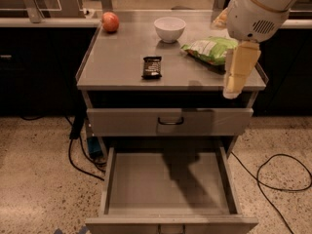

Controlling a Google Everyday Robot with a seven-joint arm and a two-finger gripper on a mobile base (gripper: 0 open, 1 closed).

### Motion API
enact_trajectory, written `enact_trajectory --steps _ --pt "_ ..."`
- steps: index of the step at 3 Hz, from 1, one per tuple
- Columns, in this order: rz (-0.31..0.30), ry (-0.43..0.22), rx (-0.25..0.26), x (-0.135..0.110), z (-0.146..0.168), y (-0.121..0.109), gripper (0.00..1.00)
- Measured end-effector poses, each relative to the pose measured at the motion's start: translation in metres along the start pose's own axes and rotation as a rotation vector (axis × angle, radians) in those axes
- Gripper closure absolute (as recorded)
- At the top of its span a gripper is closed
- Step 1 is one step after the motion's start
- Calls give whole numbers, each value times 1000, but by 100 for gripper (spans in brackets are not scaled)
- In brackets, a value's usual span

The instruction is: Place rxbar chocolate into middle drawer

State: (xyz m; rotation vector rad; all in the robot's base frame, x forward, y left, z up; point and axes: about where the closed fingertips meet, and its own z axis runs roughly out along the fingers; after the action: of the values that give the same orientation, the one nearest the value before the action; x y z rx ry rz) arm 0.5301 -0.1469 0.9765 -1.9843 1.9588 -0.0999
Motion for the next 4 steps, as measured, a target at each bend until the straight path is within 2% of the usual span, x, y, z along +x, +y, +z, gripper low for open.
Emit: enact_trajectory --steps 1,2,4 --pt "0 0 0 0 0 0 0" --pt "-26 3 4 -5 4 -5 0" --pt "-155 0 -4 -37 42 -63 0"
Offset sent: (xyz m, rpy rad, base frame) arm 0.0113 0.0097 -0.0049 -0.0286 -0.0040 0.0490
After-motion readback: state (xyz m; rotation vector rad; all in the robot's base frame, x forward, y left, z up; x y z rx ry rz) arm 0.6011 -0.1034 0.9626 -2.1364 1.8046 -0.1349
